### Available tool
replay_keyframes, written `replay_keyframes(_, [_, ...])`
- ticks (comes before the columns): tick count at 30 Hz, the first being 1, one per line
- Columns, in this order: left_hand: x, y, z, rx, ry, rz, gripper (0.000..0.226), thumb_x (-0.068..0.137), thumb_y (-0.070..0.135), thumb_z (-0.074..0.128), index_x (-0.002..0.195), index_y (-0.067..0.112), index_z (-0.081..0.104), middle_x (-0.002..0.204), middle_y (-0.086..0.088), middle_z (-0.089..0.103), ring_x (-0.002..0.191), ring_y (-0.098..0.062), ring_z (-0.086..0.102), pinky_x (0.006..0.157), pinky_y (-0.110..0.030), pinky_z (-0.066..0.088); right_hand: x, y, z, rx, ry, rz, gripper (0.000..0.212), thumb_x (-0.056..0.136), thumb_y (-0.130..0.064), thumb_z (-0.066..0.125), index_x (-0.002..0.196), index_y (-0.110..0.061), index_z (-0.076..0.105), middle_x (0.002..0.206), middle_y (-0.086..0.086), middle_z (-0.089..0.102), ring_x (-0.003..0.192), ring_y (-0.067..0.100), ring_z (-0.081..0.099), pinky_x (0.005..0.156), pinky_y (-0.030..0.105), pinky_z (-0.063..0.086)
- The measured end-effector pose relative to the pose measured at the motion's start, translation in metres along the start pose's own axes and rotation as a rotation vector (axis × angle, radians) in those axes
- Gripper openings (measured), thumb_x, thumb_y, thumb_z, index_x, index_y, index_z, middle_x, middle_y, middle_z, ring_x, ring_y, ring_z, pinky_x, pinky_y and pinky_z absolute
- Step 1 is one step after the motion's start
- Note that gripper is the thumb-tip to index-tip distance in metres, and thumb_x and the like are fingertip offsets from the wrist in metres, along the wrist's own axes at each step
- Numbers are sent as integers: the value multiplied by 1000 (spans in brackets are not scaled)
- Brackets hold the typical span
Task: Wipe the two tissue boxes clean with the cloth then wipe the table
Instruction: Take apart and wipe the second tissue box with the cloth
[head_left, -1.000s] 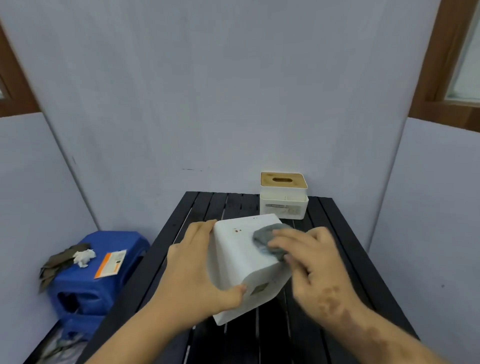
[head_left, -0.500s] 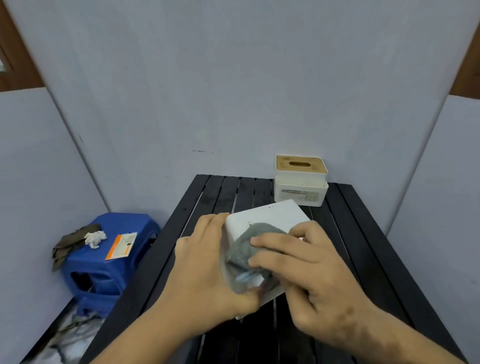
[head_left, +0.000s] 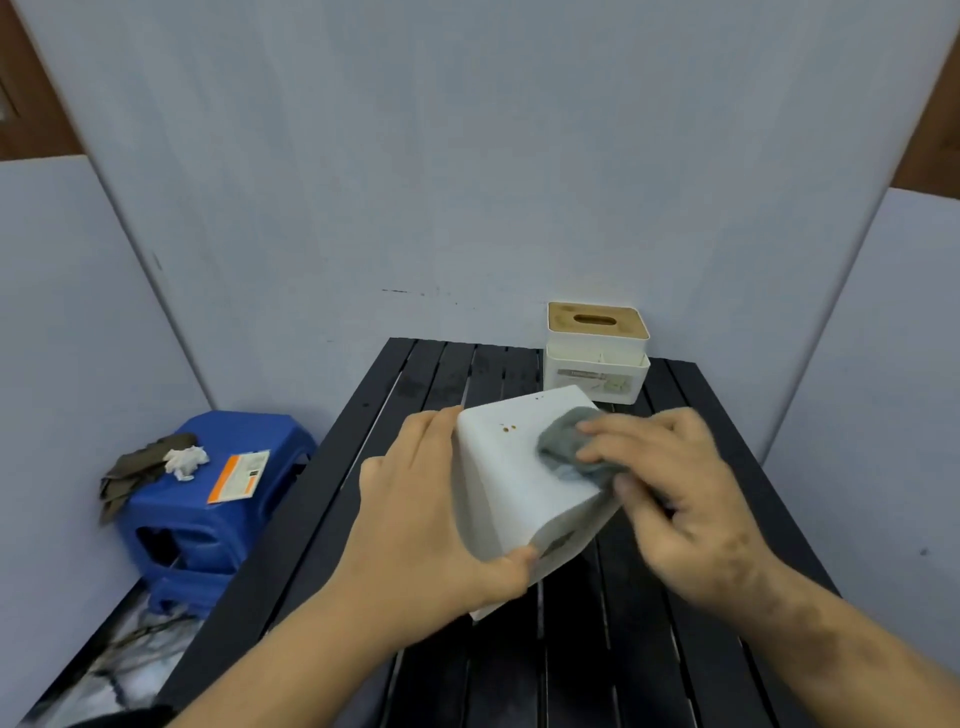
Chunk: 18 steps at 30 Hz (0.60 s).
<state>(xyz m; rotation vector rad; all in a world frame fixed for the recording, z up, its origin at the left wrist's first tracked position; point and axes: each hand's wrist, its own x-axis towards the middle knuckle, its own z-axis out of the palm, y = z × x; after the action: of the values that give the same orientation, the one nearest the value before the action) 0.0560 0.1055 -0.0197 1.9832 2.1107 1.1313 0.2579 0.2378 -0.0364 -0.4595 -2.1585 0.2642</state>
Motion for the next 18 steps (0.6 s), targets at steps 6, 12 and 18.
replay_keyframes(6, [2, -2, -1, -23, -1, -36, 85, 51, 69, 69, 118, 61, 18, 125, 37, 29, 117, 23, 23, 92, -33, 40, 0, -33, 10, -17, 9, -62, 42, 79, 5, 57, 106, -22, 74, 128, -17, 64, 97, 21, 49, 85, 31, 42])
replay_keyframes(12, [3, -5, -2, -27, -38, -85, 92, 50, 71, 70, 127, 54, 23, 120, 34, 30, 117, 25, 19, 95, -35, 40, -2, 13, -4, 6, 43, 94, 45, 80, 3, 58, 109, -29, 69, 124, -17, 65, 100, 17, 50, 87, 34, 45])
replay_keyframes(18, [2, -4, -1, -44, -34, -44, 90, 50, 65, 75, 124, 55, 23, 126, 34, 32, 119, 19, 27, 96, -36, 40, 2, -36, 9, -88, 29, -7, 44, 76, 4, 60, 107, -24, 73, 125, -24, 62, 89, 18, 45, 79, 28, 42])
